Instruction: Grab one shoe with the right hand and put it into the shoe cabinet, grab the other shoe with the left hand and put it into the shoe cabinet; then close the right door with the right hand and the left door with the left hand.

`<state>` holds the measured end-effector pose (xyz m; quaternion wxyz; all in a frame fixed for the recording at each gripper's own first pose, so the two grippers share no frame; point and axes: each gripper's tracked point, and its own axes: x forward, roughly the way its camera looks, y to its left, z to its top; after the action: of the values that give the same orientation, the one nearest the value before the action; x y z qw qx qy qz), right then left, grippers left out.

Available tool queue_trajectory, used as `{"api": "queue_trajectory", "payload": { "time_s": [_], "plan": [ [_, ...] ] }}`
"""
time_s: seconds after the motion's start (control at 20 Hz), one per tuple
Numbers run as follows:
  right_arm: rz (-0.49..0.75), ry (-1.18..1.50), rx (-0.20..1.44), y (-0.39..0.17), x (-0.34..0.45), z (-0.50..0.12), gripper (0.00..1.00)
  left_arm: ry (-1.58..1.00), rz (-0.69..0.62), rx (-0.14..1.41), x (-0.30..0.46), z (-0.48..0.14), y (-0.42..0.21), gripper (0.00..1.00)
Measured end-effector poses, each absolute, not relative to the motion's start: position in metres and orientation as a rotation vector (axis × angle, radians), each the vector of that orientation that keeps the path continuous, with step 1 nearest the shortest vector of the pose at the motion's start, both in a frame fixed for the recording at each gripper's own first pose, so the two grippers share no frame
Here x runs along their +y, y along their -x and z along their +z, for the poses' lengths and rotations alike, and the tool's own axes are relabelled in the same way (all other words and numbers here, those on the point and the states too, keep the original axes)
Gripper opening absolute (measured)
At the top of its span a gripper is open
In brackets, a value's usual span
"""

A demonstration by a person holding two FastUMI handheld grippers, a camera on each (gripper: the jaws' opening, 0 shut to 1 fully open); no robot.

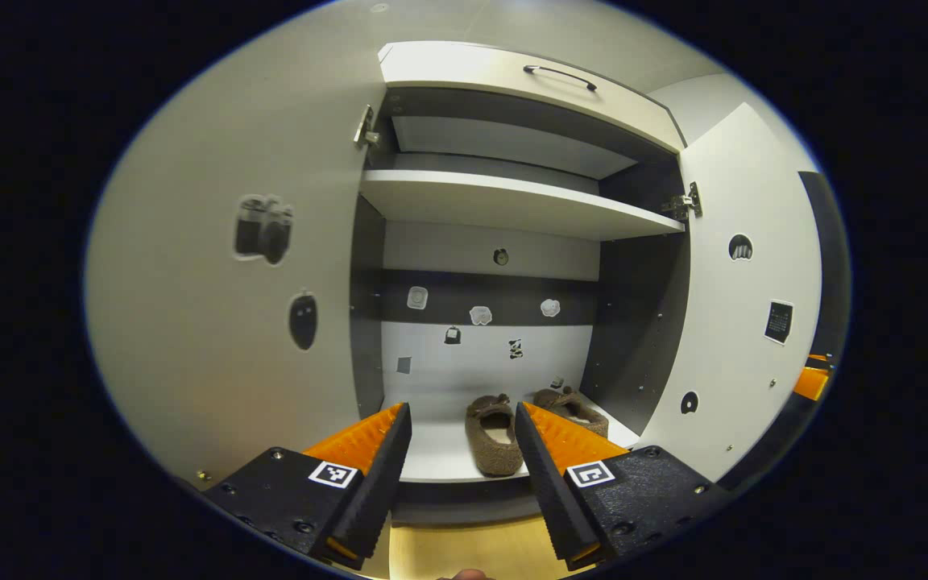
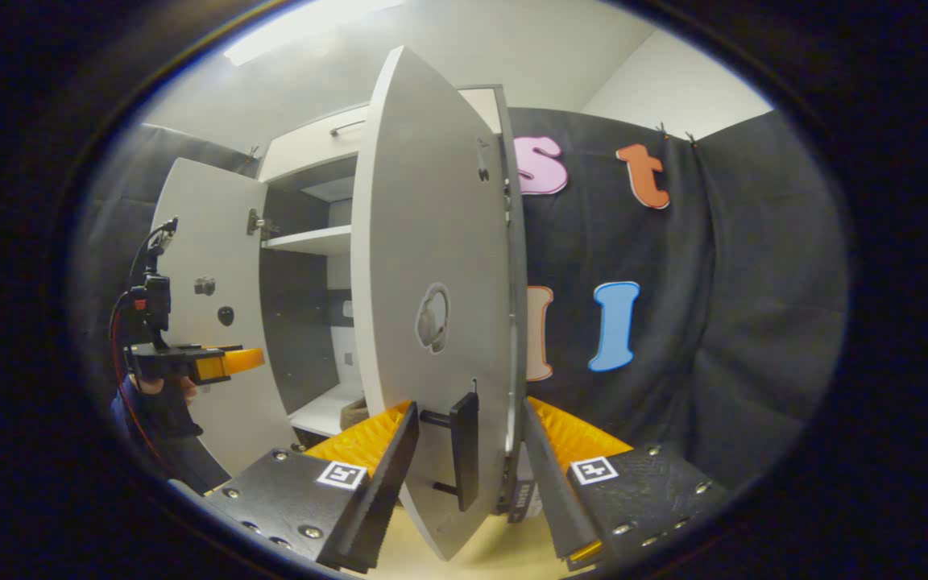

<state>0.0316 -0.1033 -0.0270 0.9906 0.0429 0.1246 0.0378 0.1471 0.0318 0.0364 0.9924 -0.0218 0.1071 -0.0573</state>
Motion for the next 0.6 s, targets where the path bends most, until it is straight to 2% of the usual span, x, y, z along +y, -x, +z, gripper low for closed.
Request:
{"api": "queue_trajectory", "payload": {
  "time_s": [0.15,0.2,0.25,0.35,0.45,0.55,0.6],
  "plan": [
    [0.121,-0.108,0.257,-0.047,-0.090,-0.029,0.77,0.051,-0.095,0.214,0.042,0.041,-0.126,0.82],
    [0.139,-0.129,0.263,-0.051,-0.083,-0.032,0.74,0.050,-0.085,0.216,0.046,0.040,-0.122,0.80],
    [0.162,-0.147,0.267,-0.054,-0.077,-0.034,0.77,0.051,-0.077,0.219,0.049,0.040,-0.117,0.77],
    [0.194,-0.185,0.280,-0.062,-0.065,-0.036,0.77,0.059,-0.076,0.221,0.050,0.042,-0.107,0.84],
    [0.209,-0.198,0.287,-0.071,-0.054,-0.040,0.77,0.060,-0.078,0.213,0.050,0.046,-0.097,0.81],
    [0.236,-0.198,0.287,-0.082,-0.041,-0.040,0.82,0.067,-0.074,0.209,0.053,0.050,-0.087,0.81],
    [0.249,-0.197,0.281,-0.088,-0.030,-0.043,0.84,0.077,-0.071,0.207,0.054,0.052,-0.083,0.77]
  ]
}}
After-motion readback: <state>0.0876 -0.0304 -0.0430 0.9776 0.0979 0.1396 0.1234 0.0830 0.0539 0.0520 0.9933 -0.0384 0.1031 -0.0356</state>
